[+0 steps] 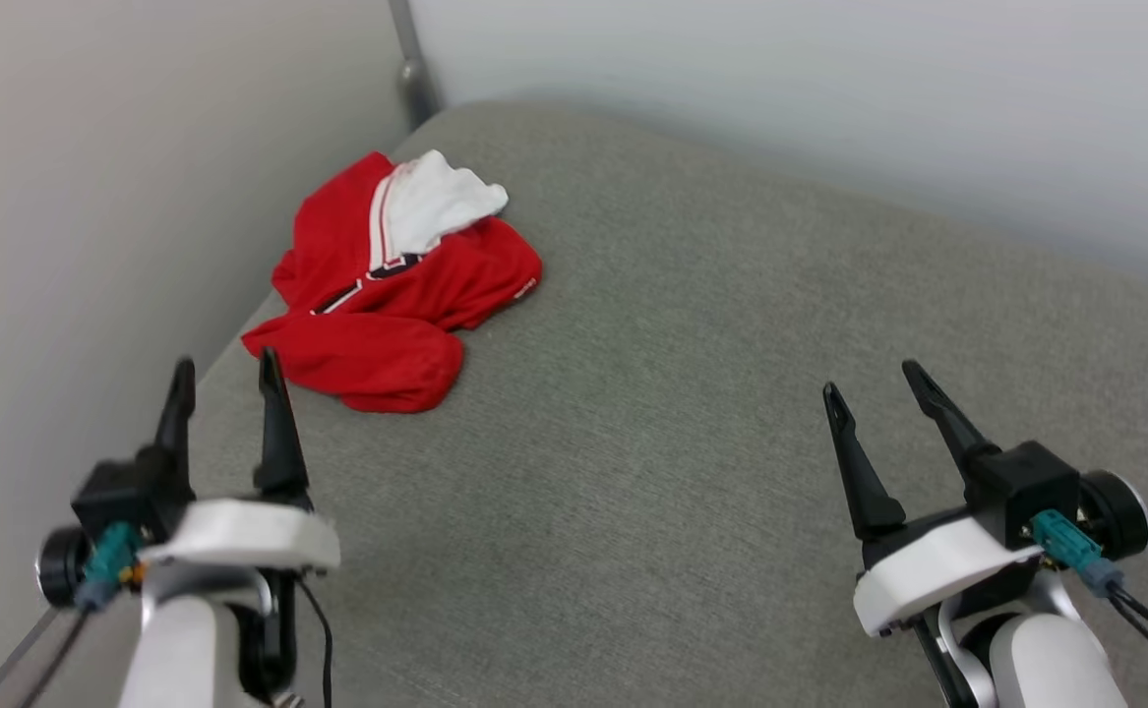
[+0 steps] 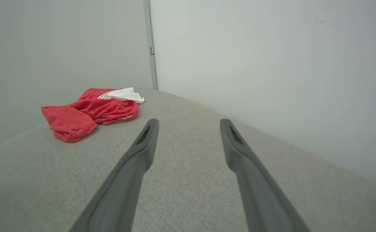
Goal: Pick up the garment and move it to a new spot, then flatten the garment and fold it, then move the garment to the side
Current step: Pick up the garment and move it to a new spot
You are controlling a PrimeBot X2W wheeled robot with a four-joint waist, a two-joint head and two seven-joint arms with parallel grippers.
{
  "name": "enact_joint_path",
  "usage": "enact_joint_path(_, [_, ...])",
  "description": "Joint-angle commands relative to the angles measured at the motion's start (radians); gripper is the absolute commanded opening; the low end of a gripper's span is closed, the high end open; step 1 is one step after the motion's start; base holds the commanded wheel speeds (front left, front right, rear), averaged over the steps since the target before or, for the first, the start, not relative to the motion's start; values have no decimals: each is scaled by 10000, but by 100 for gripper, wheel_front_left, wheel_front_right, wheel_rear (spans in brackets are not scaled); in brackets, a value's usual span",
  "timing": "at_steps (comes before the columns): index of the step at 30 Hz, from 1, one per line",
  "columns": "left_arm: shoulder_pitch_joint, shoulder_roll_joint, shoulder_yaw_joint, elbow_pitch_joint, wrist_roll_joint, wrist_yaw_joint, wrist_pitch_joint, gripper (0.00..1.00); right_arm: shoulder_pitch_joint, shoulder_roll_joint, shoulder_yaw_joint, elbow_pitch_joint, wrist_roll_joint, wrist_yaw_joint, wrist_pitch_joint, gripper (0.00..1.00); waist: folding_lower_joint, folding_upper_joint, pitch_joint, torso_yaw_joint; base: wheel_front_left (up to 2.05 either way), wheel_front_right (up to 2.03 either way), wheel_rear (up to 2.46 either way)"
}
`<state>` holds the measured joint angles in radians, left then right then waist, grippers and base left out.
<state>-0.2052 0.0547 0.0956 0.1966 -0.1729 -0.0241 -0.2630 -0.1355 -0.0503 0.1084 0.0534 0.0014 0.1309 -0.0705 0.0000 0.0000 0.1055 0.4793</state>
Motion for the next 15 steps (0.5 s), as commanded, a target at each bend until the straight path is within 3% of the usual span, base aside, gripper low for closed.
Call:
enact_joint_path(1, [-243,64,16,22,15,-42,-26,100,-112,1,5,-52,-88,-3,4,100,0,0,308,-271,0,0,0])
enact_joint_path(5, [-1772,572,279,591,-215,-264,108,100,-536,-2,112,-239,-257,-3,164,100,0,0,1113,-889,0,0,0])
enact_joint_path(8, [-3002,1299,454,933,-371,-451,738,100,-836,-8,102,-397,-340,-3,216,100,0,0,1811,-1433,0,0,0])
enact_joint_path(15, [-5235,3212,425,2638,-1405,-995,3412,100,-1294,-13,-3,-549,-442,-3,-35,100,0,0,3169,-2596,0,0,0])
